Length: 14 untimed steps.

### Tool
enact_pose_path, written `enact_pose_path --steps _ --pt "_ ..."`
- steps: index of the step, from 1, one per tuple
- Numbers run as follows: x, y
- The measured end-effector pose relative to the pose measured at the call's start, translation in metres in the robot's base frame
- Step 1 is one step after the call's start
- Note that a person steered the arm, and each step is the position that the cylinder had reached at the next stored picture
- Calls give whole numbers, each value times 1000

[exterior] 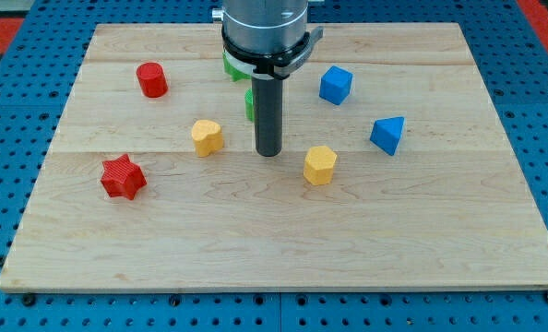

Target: Move the yellow heart down a bit

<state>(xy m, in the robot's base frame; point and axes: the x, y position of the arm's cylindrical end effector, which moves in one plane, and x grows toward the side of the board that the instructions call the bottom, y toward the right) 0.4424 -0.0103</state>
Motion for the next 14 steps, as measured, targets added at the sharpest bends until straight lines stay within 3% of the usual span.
enact_pose_path --steps 6,9,12,13,14 --pt "-30 -3" --pt "2 -28" --pt "-64 68" --pt "-66 39" --pt "-72 -27"
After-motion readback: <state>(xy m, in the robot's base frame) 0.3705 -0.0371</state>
